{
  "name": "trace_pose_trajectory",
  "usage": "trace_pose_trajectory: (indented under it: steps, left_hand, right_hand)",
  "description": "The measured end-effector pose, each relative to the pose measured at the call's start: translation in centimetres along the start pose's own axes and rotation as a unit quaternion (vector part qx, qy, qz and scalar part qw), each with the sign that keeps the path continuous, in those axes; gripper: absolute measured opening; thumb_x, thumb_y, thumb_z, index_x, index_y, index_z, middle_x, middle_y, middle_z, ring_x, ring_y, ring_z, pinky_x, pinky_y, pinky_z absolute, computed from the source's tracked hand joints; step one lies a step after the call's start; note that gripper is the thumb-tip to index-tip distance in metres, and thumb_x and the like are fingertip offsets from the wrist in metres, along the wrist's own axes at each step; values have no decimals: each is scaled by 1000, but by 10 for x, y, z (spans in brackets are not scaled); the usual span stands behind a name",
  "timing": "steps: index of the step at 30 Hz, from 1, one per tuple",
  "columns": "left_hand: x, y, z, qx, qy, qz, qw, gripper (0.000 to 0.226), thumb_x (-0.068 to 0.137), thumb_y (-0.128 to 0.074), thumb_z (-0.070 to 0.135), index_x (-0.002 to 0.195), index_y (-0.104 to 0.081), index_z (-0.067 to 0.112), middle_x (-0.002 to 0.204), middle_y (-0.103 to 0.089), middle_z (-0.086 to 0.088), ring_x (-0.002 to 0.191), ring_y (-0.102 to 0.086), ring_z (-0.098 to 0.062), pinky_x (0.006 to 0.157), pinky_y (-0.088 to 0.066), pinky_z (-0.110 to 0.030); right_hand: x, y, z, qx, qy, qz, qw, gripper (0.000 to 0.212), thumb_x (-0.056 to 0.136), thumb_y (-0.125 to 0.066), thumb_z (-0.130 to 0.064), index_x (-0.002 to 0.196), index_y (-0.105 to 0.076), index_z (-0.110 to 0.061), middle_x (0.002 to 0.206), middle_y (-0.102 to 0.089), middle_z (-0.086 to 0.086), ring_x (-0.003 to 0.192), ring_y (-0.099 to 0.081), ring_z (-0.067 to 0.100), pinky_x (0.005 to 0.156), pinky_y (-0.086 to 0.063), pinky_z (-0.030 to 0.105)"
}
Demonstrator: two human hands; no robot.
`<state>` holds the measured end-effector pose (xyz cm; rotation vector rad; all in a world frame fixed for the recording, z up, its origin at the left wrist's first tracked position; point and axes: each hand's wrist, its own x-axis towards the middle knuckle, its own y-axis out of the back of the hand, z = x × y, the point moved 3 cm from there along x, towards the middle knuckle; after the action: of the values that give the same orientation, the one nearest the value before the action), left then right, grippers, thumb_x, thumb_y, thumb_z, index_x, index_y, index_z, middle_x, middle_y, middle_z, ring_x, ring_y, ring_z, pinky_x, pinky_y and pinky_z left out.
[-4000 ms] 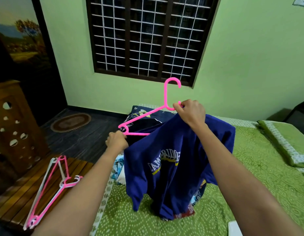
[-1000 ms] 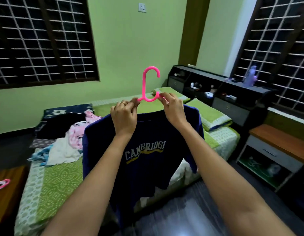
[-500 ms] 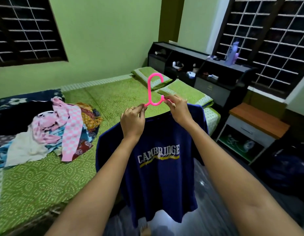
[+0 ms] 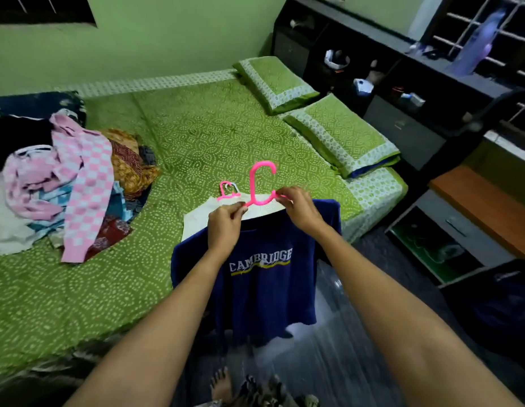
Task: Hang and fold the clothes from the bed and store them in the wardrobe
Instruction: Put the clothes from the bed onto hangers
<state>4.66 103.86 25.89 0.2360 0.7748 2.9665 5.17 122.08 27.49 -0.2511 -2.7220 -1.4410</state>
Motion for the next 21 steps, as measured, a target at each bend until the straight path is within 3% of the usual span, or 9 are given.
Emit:
trace_pose_trajectory:
  steps: [6,10,17,21]
  left_hand:
    - [65,-43,-29,0,83,22,996,26,89,-62,16,109,-68,1,107,-69,-17,103,-63,-25,76,-35,-12]
    - [119,-69,-49,25,124,54,990,24,89,-62,17,107,-70,3,104,-70,-17,99,-64,-27,78,-40,-24]
    - [205,-106,-86,77,175,114,975,23,89,-61,13,106,-69,0,104,-69,-18,96,-65,-31,79,-43,-30]
    - [234,-126,-112,89,230,128,961,29,91,-58,14,117,-63,2,111,-67,-17,98,-63,-31,83,-39,-28]
  right_hand:
    - [83,-31,43,3,18,-67,998,25,94,-55,-20,110,-66,-5,103,-64,16,100,-57,34,88,-42,44]
    - [142,-56,69,16,29,-93,995,24,93,-56,-18,111,-67,-7,104,-65,17,100,-58,34,89,-43,44]
    - [249,-114,110,22,31,-179,983,21,93,-55,-20,103,-68,-7,97,-67,19,92,-61,35,75,-44,39]
    - [286,-157,125,29,27,-235,971,24,90,-51,-3,109,-65,-3,105,-64,22,99,-59,36,79,-42,36]
